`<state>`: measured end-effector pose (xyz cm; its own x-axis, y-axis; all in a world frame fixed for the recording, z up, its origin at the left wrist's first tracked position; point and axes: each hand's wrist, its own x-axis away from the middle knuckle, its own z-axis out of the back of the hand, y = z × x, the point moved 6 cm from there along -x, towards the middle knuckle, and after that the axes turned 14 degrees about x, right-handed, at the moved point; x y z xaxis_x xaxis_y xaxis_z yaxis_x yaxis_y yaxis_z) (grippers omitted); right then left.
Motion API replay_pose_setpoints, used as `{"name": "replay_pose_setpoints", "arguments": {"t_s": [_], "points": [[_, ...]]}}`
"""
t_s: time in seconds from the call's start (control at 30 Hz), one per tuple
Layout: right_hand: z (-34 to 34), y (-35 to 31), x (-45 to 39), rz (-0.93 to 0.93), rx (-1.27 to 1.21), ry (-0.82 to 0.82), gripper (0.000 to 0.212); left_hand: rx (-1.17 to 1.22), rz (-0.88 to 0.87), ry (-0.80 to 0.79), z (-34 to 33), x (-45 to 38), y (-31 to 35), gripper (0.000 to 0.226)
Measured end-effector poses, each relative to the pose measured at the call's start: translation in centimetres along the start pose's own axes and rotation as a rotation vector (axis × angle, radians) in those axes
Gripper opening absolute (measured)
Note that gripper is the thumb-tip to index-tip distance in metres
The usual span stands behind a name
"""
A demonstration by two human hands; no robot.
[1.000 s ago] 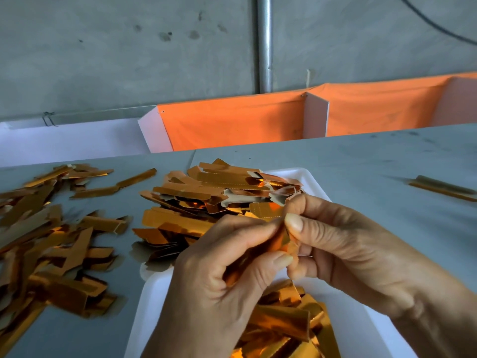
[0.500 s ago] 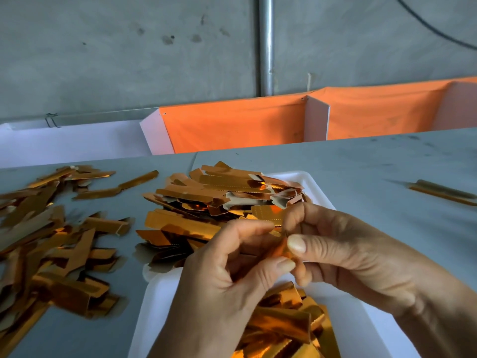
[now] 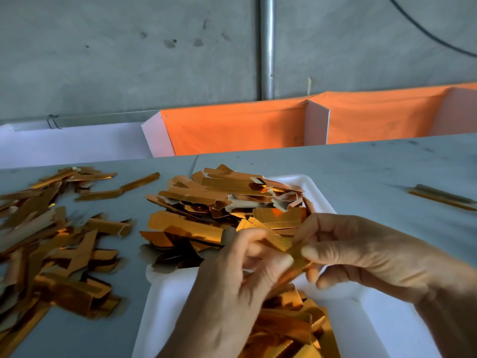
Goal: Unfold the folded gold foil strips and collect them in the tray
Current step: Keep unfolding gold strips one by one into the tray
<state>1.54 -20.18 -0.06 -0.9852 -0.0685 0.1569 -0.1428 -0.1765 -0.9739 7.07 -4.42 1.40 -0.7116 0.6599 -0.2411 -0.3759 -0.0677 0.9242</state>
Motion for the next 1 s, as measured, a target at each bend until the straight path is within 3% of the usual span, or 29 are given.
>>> {"name": "replay_pose_setpoints", "arguments": {"t_s": [0.13, 0.27, 0.37, 0.47, 0.53, 0.6, 0.67, 0.73, 0.83, 1.0], "points": [[0.9, -0.6, 0.6, -0.002, 0.022, 0.147, 0.018, 0.036, 0.095, 0.143, 1.1, -0.2, -1.1, 0.046], [-0.2, 0.3, -0.2, -0.089, 0.205, 0.122, 0.013, 0.162, 0.155, 0.183, 1.4, -0.1, -1.7, 0.057], [-0.6, 0.6, 0.0, -0.165, 0.263, 0.035, 0.023, -0.01, 0.118, 0.206, 1.6, -0.3, -1.6, 0.065], [-0.6, 0.5, 0.6, -0.238, 0.344, 0.023, 0.03, -0.154, 0.071, 0.329, 2.4, -0.2, -1.0, 0.065], [0.4, 0.2, 0.4, -0.202, 0.536, 0.229, 0.019, -0.204, 0.022, 0.401, 2.9, 0.0, -0.6, 0.062], [1.4, -1.0, 0.4, -0.06, 0.669, 0.578, 0.01, -0.2, -0.022, 0.424, 2.9, 0.1, -0.5, 0.054], [0.9, -2.3, 0.2, 0.068, 0.82, 0.786, 0.013, -0.213, -0.06, 0.403, 2.5, 0.1, -0.6, 0.043], [-0.5, -2.2, -1.0, 0.096, 1.036, 0.743, 0.03, -0.241, -0.066, 0.37, 2.1, 0.0, -0.7, 0.035], [-1.6, -0.3, -2.9, -0.034, 1.217, 0.586, 0.04, -0.249, -0.079, 0.34, 2.0, -0.2, -1.1, 0.025], [-0.4, 1.0, -3.8, -0.161, 1.079, 0.608, 0.032, -0.274, -0.098, 0.285, 1.2, -0.3, -1.4, 0.017]]}}
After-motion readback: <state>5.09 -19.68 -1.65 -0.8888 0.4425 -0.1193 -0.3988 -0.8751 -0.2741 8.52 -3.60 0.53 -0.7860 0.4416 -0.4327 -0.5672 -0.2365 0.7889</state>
